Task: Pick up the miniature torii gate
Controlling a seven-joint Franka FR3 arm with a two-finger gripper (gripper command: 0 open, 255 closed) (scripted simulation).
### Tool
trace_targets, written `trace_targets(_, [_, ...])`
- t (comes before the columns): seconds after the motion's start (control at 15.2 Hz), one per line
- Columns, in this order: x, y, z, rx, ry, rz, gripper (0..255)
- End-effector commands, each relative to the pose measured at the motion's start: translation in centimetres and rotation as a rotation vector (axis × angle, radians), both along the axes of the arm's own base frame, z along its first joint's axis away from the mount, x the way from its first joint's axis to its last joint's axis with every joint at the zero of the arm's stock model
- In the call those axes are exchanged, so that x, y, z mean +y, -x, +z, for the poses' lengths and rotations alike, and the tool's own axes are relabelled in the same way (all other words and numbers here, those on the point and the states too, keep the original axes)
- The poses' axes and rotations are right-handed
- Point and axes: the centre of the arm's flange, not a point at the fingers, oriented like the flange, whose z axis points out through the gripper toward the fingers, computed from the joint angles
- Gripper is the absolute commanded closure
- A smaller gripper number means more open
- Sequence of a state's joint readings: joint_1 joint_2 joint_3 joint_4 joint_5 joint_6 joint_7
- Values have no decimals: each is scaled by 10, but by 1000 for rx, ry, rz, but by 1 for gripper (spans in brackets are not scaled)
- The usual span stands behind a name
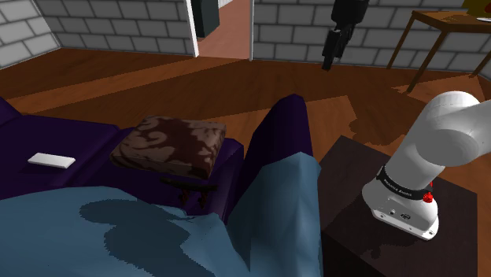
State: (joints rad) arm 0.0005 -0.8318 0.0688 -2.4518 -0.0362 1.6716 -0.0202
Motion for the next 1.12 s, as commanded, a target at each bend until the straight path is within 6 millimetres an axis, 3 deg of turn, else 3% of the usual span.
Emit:
trace_targets(0.0, [0, 0, 0, 0, 0, 0, 0])
trace_targets(1.06, [102, -119, -133, 44, -98, 164, 0])
